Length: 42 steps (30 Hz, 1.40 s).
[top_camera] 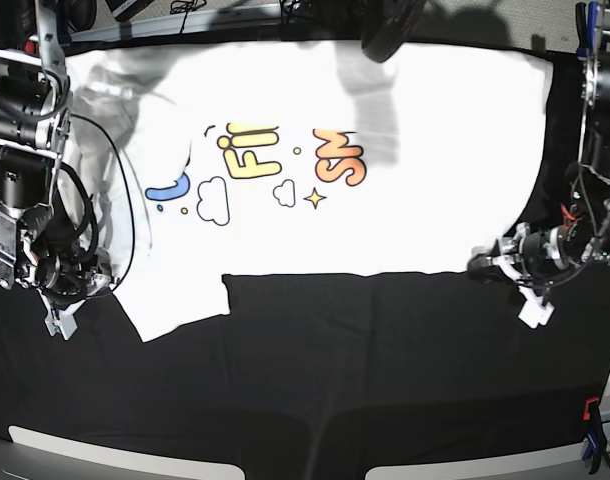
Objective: Layout the t-shirt on the table in an organized manner, then fold the t-shirt properly
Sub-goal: 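Grasp the shirt hem corners with both grippers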
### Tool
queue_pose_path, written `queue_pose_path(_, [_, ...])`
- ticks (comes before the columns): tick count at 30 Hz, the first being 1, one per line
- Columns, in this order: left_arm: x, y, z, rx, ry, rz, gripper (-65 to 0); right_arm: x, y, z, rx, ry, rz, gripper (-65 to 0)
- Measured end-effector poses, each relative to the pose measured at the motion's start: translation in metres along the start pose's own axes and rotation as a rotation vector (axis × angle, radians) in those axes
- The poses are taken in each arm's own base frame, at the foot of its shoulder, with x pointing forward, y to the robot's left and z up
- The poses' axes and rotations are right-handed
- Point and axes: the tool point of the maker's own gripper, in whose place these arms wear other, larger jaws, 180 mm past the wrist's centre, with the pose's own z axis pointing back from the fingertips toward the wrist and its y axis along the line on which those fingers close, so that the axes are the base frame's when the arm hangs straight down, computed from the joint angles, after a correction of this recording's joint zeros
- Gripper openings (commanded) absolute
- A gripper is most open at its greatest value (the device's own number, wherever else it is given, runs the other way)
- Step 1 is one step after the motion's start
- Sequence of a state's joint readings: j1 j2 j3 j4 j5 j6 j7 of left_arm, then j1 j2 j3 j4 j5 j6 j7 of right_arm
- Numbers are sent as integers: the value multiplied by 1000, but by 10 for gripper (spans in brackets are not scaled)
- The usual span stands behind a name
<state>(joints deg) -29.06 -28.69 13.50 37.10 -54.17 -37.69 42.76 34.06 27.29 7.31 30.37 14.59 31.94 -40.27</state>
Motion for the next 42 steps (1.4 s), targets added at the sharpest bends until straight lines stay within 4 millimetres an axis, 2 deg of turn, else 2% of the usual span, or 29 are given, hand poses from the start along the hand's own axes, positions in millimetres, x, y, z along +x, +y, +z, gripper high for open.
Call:
queue_pose_path(5, [1, -12, -11, -27, -12, 4, -650, 5, 2, 1, 3, 5, 2, -650])
queue_pose_path(10, [3, 1, -10, 43, -14, -87, -650, 13, 10, 4, 24, 36, 37, -650])
queue_pose_path(16, [2, 2, -10, 48, -10, -95, -650, 36, 38, 11, 165, -17, 30, -650])
queue_pose_path(22, [5, -2, -9, 48, 2, -127, -650, 44, 39, 15, 177, -36, 37, -650])
queue_pose_path(28, [13, -7, 4, 83, 77, -278, -650, 50, 30, 24, 154, -45, 54, -650])
queue_pose_path(31, [22, -9, 10, 134, 47, -303, -650, 61, 36, 32, 181, -104, 62, -650])
queue_pose_path(33, [18, -11, 15, 159, 52, -343, -650, 63, 42, 36, 197, -134, 76, -650])
queue_pose_path(35, [9, -8, 19, 217, 81, -401, -650, 55, 44, 36, 190, -133, 106, -650])
queue_pose_path(38, [-3, -3, 27, 306, 90, -437, -650, 28, 46, 32, 176, -102, 147, -650])
queue_pose_path(42, [-7, -8, 40, 373, 77, -512, -650, -2, 56, 34, 175, -86, 215, -650])
